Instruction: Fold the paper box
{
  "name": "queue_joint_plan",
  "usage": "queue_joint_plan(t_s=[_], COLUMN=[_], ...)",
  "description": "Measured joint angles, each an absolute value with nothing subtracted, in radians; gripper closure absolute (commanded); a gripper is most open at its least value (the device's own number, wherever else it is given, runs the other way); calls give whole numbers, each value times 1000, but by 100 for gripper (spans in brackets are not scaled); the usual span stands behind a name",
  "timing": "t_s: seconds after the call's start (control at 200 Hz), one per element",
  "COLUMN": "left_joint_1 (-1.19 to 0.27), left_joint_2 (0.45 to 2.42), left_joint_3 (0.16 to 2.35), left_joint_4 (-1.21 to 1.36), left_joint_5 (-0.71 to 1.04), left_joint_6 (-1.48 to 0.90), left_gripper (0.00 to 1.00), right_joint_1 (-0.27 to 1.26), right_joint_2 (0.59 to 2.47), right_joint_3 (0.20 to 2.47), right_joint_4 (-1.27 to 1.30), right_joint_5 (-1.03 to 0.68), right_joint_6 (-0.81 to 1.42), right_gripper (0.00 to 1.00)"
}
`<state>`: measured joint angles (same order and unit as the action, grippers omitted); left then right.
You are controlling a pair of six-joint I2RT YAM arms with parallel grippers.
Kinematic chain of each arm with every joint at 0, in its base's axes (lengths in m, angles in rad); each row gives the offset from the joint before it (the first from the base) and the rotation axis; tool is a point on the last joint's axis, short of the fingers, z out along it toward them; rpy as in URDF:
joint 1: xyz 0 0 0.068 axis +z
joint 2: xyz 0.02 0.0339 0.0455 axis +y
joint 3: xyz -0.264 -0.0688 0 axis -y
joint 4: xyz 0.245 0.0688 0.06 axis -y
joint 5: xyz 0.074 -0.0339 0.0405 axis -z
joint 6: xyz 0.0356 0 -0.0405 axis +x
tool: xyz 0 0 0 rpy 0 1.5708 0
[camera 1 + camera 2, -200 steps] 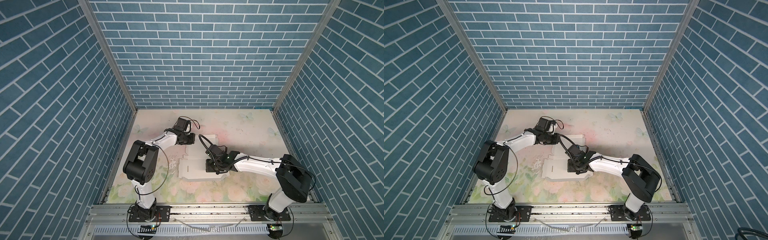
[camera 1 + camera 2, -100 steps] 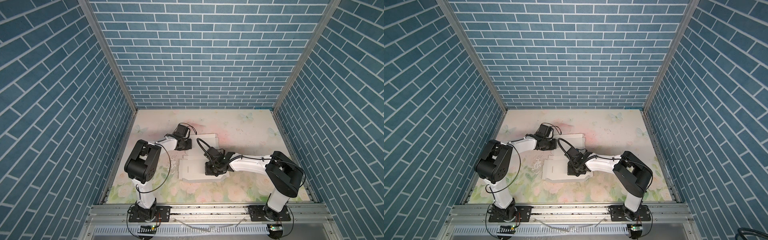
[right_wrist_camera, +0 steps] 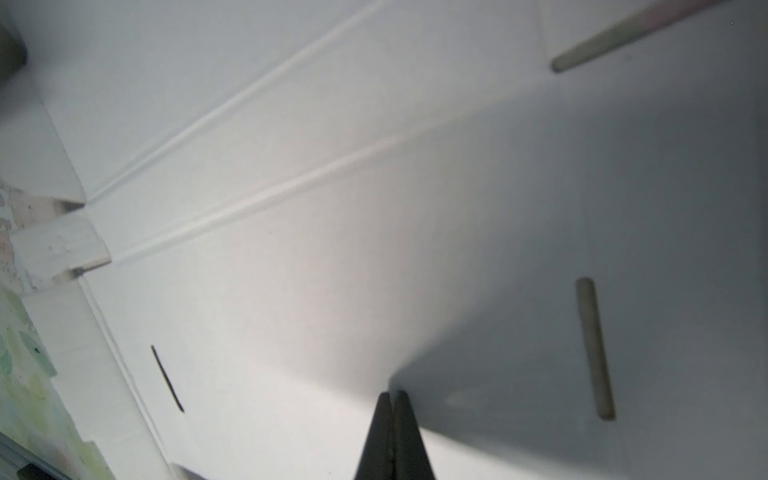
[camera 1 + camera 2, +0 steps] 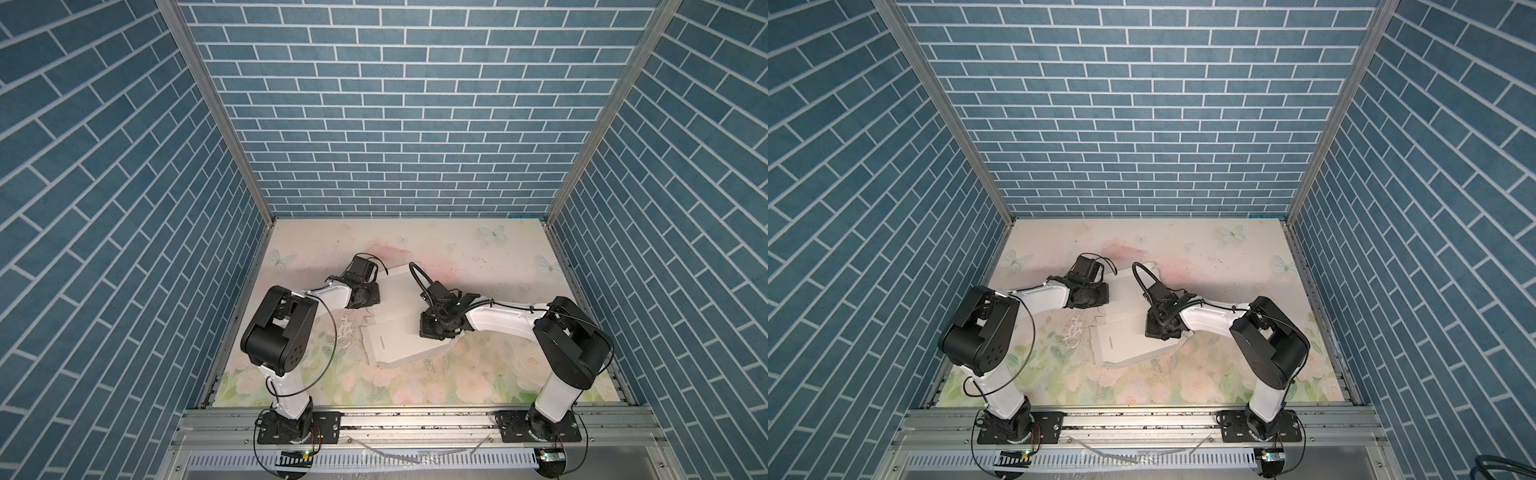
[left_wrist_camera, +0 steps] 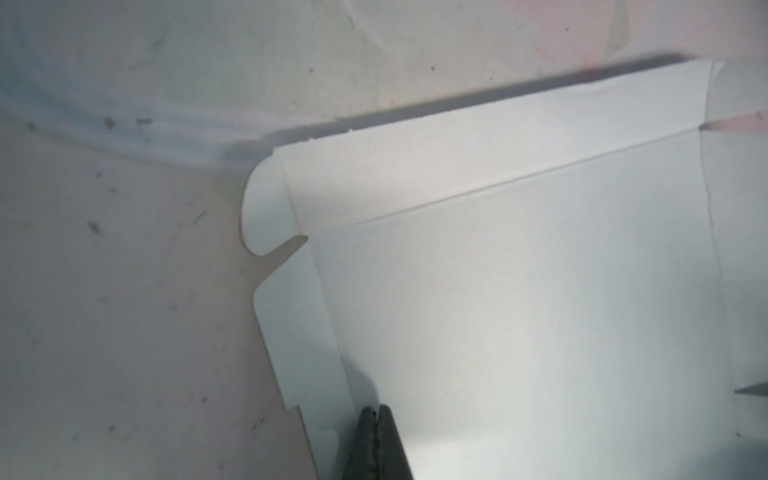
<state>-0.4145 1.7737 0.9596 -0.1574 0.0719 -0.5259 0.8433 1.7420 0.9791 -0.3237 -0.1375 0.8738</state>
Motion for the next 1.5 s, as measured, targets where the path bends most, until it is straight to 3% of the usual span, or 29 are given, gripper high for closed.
queue_joint_plan(t_s=[0.485,0.95,1.26,1.5], left_joint_1=[-573,-719,-598,-455], left_joint_2=[1567,1583,1502,1643], left_joint_3=[757,753,1032,1200], left_joint_4=[-164,-113,-264,-313], left_joint_5=[12,3,-11,-30], left_joint_6=[-718,-809,-636,-488], left_gripper=[100,100,100,100], right_joint_1=[720,635,653,776], right_joint_2=[1872,2029,1803,1715], right_joint_3=[1160,1444,1380,1255], right_joint_4=[-411,-546,-573,-550], right_joint_5=[-138,-41,-20,-9], right_joint_6=[722,535,527,611], right_gripper=[100,100,98,98])
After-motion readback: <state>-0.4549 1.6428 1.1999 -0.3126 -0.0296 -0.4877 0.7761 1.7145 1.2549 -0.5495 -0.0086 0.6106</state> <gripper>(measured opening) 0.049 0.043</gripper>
